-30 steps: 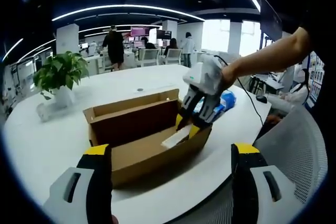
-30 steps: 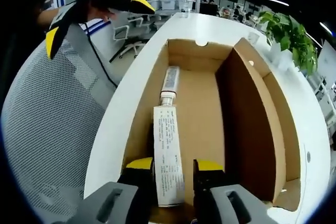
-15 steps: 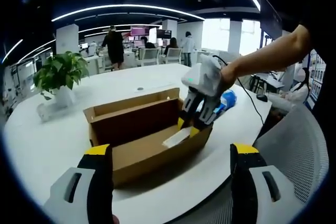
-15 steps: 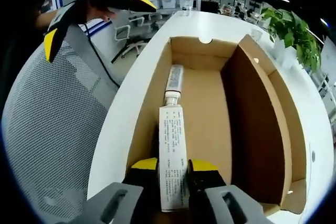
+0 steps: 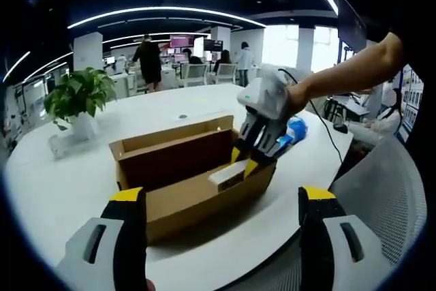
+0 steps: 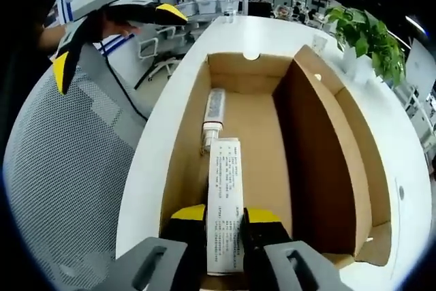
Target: Operate the shoe box by opening the lid, removing the specified soft item, and placing it in the target area until the item is outside and the box remains undamaged.
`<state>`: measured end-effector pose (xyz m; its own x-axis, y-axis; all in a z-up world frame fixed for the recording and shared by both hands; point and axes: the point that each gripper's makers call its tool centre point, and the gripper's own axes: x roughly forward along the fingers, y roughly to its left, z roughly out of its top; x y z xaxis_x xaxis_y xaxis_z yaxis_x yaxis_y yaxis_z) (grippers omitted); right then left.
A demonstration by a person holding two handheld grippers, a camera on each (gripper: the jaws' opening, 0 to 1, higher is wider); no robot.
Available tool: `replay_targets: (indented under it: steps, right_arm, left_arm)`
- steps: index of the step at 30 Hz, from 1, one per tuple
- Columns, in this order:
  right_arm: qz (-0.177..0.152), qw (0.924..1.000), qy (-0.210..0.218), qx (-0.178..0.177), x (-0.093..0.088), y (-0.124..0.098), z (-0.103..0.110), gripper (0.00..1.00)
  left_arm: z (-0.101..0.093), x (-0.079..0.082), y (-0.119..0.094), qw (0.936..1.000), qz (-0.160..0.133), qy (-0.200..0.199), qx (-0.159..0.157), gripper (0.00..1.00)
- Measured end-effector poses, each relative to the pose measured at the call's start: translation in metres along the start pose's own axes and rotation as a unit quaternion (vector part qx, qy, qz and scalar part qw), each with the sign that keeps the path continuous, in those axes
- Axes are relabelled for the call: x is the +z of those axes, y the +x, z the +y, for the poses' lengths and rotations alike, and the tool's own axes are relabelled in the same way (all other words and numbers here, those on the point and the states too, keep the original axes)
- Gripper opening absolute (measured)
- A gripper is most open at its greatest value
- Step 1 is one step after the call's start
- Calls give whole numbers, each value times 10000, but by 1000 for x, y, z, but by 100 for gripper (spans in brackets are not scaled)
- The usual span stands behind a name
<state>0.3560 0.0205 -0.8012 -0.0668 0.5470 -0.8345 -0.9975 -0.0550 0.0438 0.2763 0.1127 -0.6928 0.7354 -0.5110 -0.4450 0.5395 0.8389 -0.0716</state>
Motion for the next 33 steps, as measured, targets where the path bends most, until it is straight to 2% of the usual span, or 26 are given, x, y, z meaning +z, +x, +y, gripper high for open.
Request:
replay_targets:
  steps: [18, 33]
  right_arm:
    - [-159, 9997, -81, -136, 17, -27, -2, 15]
    - [-273, 9977, -483, -379, 38, -54, -1, 15]
  left_arm:
    - [2, 2, -2, 9999, -73, -128, 23, 100]
    - [-1, 1, -1, 9999, -29, -106, -53, 100]
